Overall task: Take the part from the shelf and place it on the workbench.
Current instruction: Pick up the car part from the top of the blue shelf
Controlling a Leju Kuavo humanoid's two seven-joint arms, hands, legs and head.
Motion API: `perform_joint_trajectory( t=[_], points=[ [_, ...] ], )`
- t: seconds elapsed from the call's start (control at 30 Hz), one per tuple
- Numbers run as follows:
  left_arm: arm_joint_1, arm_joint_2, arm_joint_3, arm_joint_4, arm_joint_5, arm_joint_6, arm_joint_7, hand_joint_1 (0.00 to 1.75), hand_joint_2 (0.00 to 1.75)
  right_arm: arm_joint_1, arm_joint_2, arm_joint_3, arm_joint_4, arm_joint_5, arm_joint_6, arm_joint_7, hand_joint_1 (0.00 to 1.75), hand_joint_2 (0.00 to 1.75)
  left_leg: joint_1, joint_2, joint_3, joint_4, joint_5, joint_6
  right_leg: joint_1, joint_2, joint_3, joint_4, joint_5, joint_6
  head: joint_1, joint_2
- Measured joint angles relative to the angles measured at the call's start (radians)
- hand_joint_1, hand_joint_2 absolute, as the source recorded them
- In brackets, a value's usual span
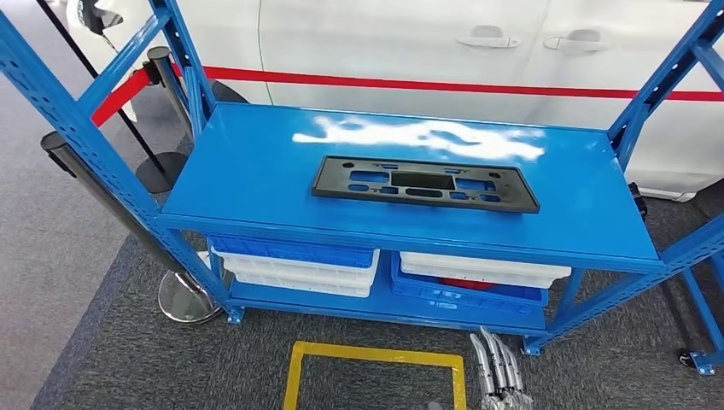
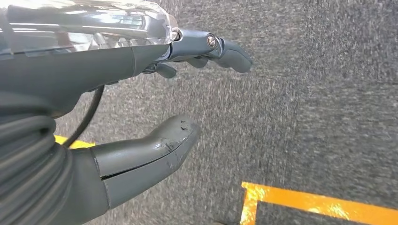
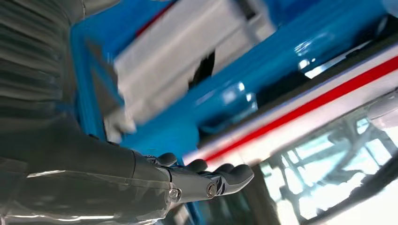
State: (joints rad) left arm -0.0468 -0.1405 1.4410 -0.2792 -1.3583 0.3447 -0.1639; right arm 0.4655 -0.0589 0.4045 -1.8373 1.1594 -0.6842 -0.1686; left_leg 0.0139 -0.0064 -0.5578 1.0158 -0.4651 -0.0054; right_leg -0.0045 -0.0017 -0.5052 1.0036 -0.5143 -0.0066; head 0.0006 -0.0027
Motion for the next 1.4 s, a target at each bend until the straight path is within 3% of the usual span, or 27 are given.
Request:
perform_joint_trajectory(
  t=[0.13, 0.27, 0.43, 0.7, 0.83, 0.9, 1.0, 1.03, 1.1, 1.13, 1.17, 1.2, 1.23, 1.3, 1.33, 1.4],
  points=[
    [-0.004, 0.006, -0.004, 0.002, -0.014, -0.002, 0.002, 0.00, 1.75, -0.039, -0.022, 0.005, 0.018, 0.307, -0.004, 0.176, 0.00, 1.75, -0.004, 0.000, 0.000, 0.000, -0.003, 0.009, -0.003, 0.000, 0.004, -0.008, 0.002, 0.004, 0.000, 0.000],
    [-0.008, 0.008, -0.008, 0.005, -0.017, -0.004, 0.003, 0.00, 1.75, -0.088, -0.094, 0.066, 0.043, 0.400, -0.005, 0.326, 0.00, 1.75, -0.007, 0.001, 0.000, 0.001, -0.003, 0.016, -0.006, 0.000, 0.004, -0.012, 0.005, 0.014, 0.000, 0.000],
    [-0.009, 0.011, -0.009, 0.006, -0.019, -0.006, 0.005, 0.00, 1.75, -0.117, -0.141, 0.114, 0.061, 0.402, -0.005, 0.360, 0.00, 1.75, -0.009, 0.001, 0.000, 0.001, -0.003, 0.018, -0.008, 0.000, 0.004, -0.013, 0.006, 0.031, 0.000, 0.000],
    [-0.009, 0.013, -0.009, 0.007, -0.016, -0.015, 0.005, 0.00, 1.75, -0.145, -0.164, 0.153, 0.081, 0.402, -0.005, 0.396, 0.00, 1.75, -0.009, 0.001, 0.001, 0.000, -0.002, 0.018, -0.007, 0.000, 0.003, -0.011, 0.005, 0.032, 0.000, 0.000],
    [-0.009, 0.013, -0.008, 0.008, 0.008, -0.023, -0.001, 0.00, 0.00, -0.158, -0.165, 0.173, 0.093, 0.402, -0.005, 0.414, 0.00, 1.75, -0.011, 0.000, 0.000, 0.004, -0.004, 0.021, -0.010, 0.000, 0.003, -0.013, 0.006, 0.035, -0.001, 0.000],
    [-0.010, 0.014, -0.006, 0.009, 0.016, -0.026, -0.006, 0.00, 0.00, -0.163, -0.165, 0.184, 0.097, 0.403, -0.006, 0.421, 0.00, 1.75, -0.014, 0.000, -0.001, 0.006, -0.007, 0.026, -0.013, -0.001, 0.004, -0.017, 0.007, 0.041, -0.001, 0.000],
    [-0.009, 0.015, -0.005, 0.010, 0.018, -0.029, -0.007, 0.00, 0.00, -0.166, -0.165, 0.199, 0.103, 0.403, -0.007, 0.433, 0.00, 1.75, -0.006, 0.001, 0.013, -0.021, 0.002, 0.038, -0.012, -0.001, 0.002, 0.001, -0.008, 0.048, 0.001, 0.000],
    [-0.010, 0.015, -0.005, 0.010, 0.018, -0.029, -0.007, 0.00, 0.00, -0.167, -0.165, 0.203, 0.105, 0.403, -0.007, 0.437, 0.00, 1.75, -0.003, 0.002, 0.019, -0.031, 0.006, 0.042, -0.012, -0.001, -0.014, 0.037, -0.029, 0.049, 0.003, 0.000],
    [-0.010, 0.015, -0.005, 0.011, 0.016, -0.029, -0.007, 0.00, 0.00, -0.168, -0.165, 0.210, 0.113, 0.402, -0.009, 0.444, 0.00, 1.75, -0.003, 0.004, 0.022, -0.035, 0.007, 0.046, -0.013, 0.000, -0.081, 0.160, -0.089, 0.050, 0.006, 0.000],
    [-0.010, 0.015, -0.005, 0.011, 0.016, -0.029, -0.007, 0.00, 0.00, -0.168, -0.165, 0.213, 0.117, 0.402, -0.009, 0.446, 0.00, 1.75, -0.003, 0.003, 0.023, -0.035, 0.006, 0.045, -0.015, 0.000, -0.118, 0.222, -0.109, 0.051, 0.006, 0.000],
    [-0.010, 0.015, -0.005, 0.011, 0.015, -0.030, -0.007, 0.00, 0.00, -0.168, -0.165, 0.216, 0.121, 0.402, -0.010, 0.447, 0.00, 1.75, -0.003, 0.003, 0.025, -0.034, 0.003, 0.044, -0.017, 0.000, -0.142, 0.257, -0.110, 0.053, 0.006, 0.000],
    [-0.009, 0.015, -0.005, 0.011, 0.014, -0.030, -0.007, 0.00, 0.00, -0.168, -0.165, 0.218, 0.125, 0.402, -0.010, 0.447, 0.00, 1.75, -0.002, 0.002, 0.028, -0.032, 0.000, 0.041, -0.021, 0.000, -0.148, 0.254, -0.089, 0.055, 0.006, 0.000],
    [-0.009, 0.015, -0.005, 0.011, 0.013, -0.031, -0.007, 0.00, 0.00, -0.169, -0.165, 0.220, 0.129, 0.402, -0.010, 0.449, 0.00, 1.75, -0.001, 0.000, 0.032, -0.030, -0.005, 0.037, -0.024, 0.000, -0.134, 0.211, -0.050, 0.056, 0.006, 0.000],
    [-0.008, 0.015, -0.005, 0.012, 0.010, -0.033, -0.007, 0.00, 0.00, -0.171, -0.165, 0.223, 0.136, 0.401, -0.010, 0.453, 0.00, 1.75, 0.000, -0.003, 0.037, -0.020, -0.018, 0.023, -0.028, 0.000, -0.082, 0.084, 0.020, 0.055, 0.009, 0.000],
    [-0.008, 0.015, -0.005, 0.012, 0.008, -0.034, -0.008, 0.00, 0.00, -0.173, -0.165, 0.226, 0.140, 0.401, -0.010, 0.455, 0.00, 1.75, -0.001, -0.004, 0.037, -0.016, -0.024, 0.015, -0.027, 0.001, -0.064, 0.041, 0.036, 0.051, 0.010, 0.000],
    [-0.009, 0.016, -0.005, 0.012, 0.007, -0.034, -0.009, 0.00, 0.00, -0.176, -0.165, 0.233, 0.146, 0.401, -0.011, 0.460, 0.00, 1.75, -0.002, -0.004, 0.035, -0.012, -0.031, 0.001, -0.021, 0.005, -0.058, 0.022, 0.031, 0.039, 0.009, 0.000]
  ],
)
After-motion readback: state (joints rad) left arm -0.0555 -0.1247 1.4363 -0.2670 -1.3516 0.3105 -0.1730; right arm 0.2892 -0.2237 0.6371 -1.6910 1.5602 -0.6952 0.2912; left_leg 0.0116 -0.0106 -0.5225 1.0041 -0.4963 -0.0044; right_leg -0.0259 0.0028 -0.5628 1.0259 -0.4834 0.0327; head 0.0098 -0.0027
